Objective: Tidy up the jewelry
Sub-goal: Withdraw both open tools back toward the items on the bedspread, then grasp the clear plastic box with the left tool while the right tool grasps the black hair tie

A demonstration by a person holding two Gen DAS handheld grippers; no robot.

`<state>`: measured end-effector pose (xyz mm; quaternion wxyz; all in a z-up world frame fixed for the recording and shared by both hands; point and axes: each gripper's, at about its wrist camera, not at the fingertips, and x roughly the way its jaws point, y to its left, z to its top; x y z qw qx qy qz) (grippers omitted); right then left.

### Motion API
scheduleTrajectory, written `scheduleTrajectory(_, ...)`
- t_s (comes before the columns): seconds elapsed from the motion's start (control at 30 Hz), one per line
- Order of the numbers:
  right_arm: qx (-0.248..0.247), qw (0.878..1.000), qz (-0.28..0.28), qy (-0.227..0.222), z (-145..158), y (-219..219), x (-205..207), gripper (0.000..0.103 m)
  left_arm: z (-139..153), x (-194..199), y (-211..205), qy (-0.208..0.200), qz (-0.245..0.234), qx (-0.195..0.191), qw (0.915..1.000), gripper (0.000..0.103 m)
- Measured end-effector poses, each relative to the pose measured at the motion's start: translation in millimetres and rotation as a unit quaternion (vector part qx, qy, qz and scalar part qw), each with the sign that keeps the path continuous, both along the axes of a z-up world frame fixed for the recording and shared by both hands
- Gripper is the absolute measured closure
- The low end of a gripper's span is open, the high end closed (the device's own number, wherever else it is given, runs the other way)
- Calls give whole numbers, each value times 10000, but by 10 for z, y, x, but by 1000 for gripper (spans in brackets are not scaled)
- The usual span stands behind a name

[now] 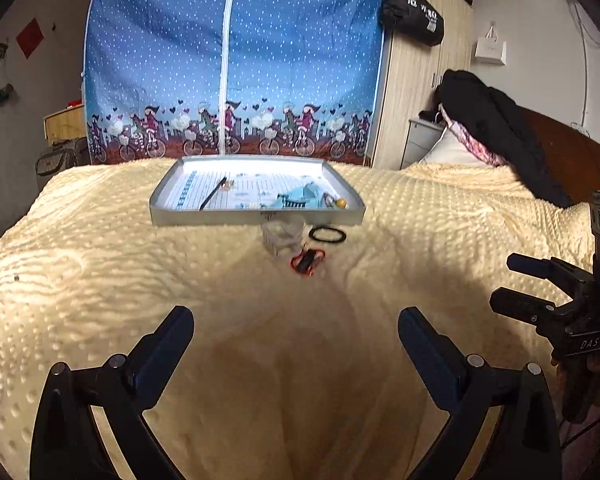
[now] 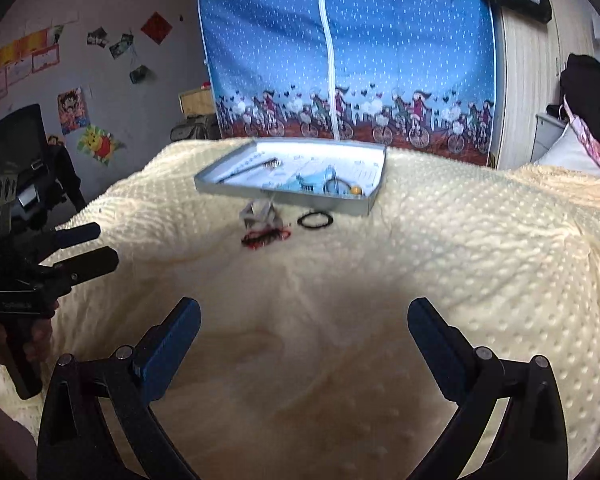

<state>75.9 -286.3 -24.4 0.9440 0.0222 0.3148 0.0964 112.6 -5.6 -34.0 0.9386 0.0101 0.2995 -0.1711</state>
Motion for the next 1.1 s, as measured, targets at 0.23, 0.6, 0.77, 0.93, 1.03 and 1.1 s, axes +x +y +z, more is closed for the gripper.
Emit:
scheduleTrajectory(0.23, -68, 9989, 3, 468, -221, 70, 71, 1, -208, -33, 58, 289, 173, 192, 9992, 0)
scheduleTrajectory(0.6, -206, 9984, 71, 523, -246, 165, 159, 1, -248, 93, 74, 537, 312, 220, 9978, 0)
scheduleTrajectory(0.77, -265, 9986, -18, 454, -226, 166, 267, 1, -238, 192, 48, 575, 349, 260, 9974, 0)
scheduleTrajectory(0.93, -270, 9988, -74, 413, -162, 178, 533, 1, -184, 429, 64, 594, 529, 194, 9966, 0)
scheduleTrajectory(1.03, -183, 9991, -92, 368, -98, 183, 748, 1, -144, 607, 93, 626, 622, 81, 9961, 0)
scheduleTrajectory(1.1, -158, 9991, -117, 364, -70, 190, 904, 1, -133, 740, 104, 694, 585, -68, 9958, 0)
